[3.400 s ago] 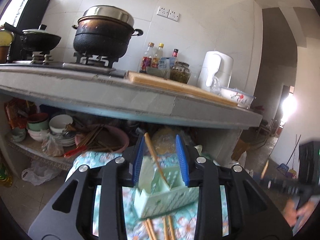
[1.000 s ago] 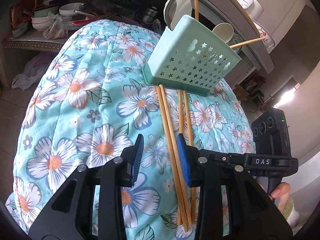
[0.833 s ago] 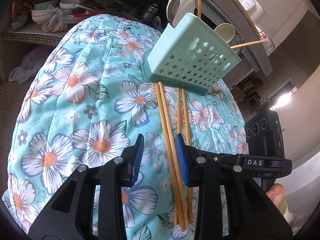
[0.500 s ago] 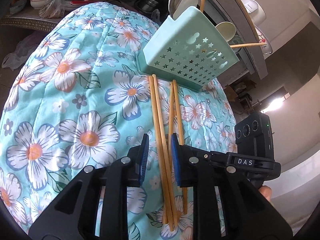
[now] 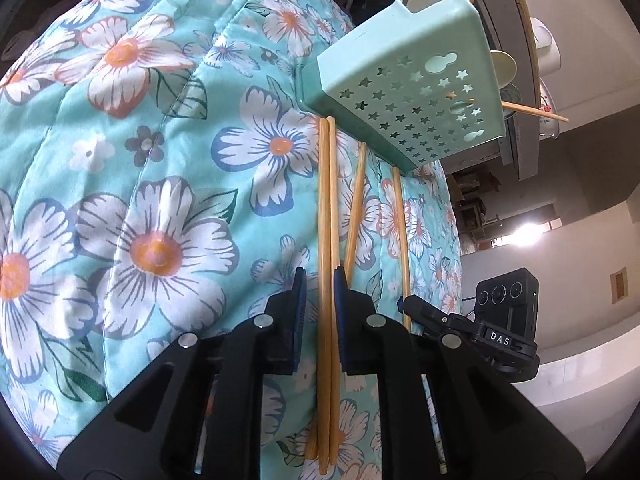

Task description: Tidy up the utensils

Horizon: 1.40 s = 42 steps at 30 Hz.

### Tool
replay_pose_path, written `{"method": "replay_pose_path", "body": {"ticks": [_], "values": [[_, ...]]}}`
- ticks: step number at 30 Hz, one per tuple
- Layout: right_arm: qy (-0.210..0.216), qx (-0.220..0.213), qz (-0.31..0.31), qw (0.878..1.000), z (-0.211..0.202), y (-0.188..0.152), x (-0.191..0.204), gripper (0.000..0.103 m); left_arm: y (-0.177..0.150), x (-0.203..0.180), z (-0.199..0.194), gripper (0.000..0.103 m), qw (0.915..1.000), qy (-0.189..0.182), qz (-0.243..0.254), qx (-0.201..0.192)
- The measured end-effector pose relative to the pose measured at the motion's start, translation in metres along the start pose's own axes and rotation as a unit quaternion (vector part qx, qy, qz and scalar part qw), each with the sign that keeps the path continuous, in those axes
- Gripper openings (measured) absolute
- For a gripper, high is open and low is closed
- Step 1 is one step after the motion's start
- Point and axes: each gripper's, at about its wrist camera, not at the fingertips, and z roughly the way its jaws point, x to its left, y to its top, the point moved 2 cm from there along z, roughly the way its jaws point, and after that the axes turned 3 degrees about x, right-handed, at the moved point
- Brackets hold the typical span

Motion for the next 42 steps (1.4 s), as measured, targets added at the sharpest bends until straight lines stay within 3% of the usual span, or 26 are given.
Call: {"method": "replay_pose_path", "body": {"ticks": [19, 26, 30, 34, 37, 42], "values": [[-0.004, -0.003, -0.005, 1.0, 0.005, -0.002, 0.004, 0.006, 0.001, 0.016, -0.006, 0.005, 0.9977, -0.051, -0.043, -0.01], [-0.018, -0.002, -0.017, 1.0, 0.005, -0.004, 0.01, 0.006, -0.001, 0.016, -0.024, 0.005, 0.9976, -0.046, -0.044, -0.026], [-0.022, 0.006, -0.018, 1.0, 0.004, -0.007, 0.015, 0.006, -0.005, 0.015, -0.036, 0.005, 0.9985, -0.021, -0.038, -0.034], [-0.018, 0.017, -0.011, 1.0, 0.001, -0.014, 0.014, 0.006, -0.012, 0.011, -0.048, 0.005, 0.9987, 0.03, -0.014, -0.039], [-0.02, 0.025, -0.008, 0.999, -0.005, -0.02, 0.011, 0.006, -0.018, 0.008, -0.051, 0.005, 0.9969, 0.071, 0.006, -0.033], [-0.031, 0.035, -0.011, 0.999, -0.012, -0.027, 0.01, 0.007, -0.025, 0.008, -0.05, 0.005, 0.9935, 0.109, 0.025, -0.02]]}}
